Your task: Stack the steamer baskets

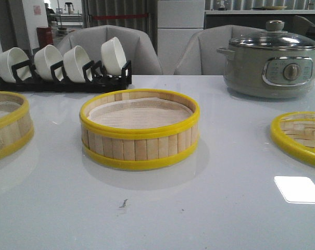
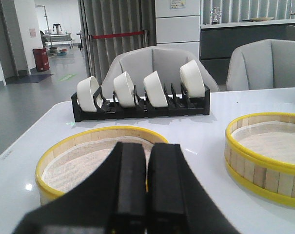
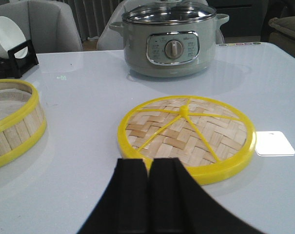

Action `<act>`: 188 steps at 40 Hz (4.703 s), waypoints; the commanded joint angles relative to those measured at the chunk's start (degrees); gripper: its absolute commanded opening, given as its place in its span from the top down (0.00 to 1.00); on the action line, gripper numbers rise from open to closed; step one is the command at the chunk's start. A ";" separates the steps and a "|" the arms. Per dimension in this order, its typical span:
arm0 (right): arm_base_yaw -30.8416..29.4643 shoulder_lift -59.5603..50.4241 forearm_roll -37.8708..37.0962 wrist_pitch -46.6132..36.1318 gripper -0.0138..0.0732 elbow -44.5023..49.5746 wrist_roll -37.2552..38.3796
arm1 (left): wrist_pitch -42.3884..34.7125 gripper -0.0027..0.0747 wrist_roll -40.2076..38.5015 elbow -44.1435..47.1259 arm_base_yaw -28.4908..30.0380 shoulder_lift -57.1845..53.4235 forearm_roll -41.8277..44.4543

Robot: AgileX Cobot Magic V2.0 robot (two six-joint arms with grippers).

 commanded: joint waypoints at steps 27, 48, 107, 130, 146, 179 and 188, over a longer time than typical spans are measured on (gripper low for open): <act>-0.03 -1.14 0.11 -5.32 0.79 -0.84 -0.26 | -4.85 0.85 -0.05 0.07 0.08 -0.78 -0.06; -0.03 -1.14 0.11 -5.32 0.79 -0.84 -0.26 | -4.85 0.85 -0.05 0.07 0.08 -0.78 -0.06; -0.03 -1.14 0.11 -5.32 0.79 -0.84 -0.26 | 54.16 0.85 -0.05 -89.03 -0.38 62.31 6.56; -0.03 -1.14 0.11 -5.32 0.79 -0.84 -0.26 | 51.63 0.85 -0.05 -86.75 -1.69 67.89 8.67; -0.03 -1.14 0.11 -5.32 0.79 -0.84 -0.26 | 52.78 0.85 -0.05 -86.75 -1.69 69.00 8.14; -0.03 -1.14 -0.25 -18.22 0.79 -0.84 3.52 | 53.42 0.85 -0.05 -86.75 -1.69 69.00 4.93; -0.03 -1.14 0.82 -15.71 0.79 -2.63 4.94 | 53.47 0.85 -0.05 -86.75 -1.69 69.00 4.93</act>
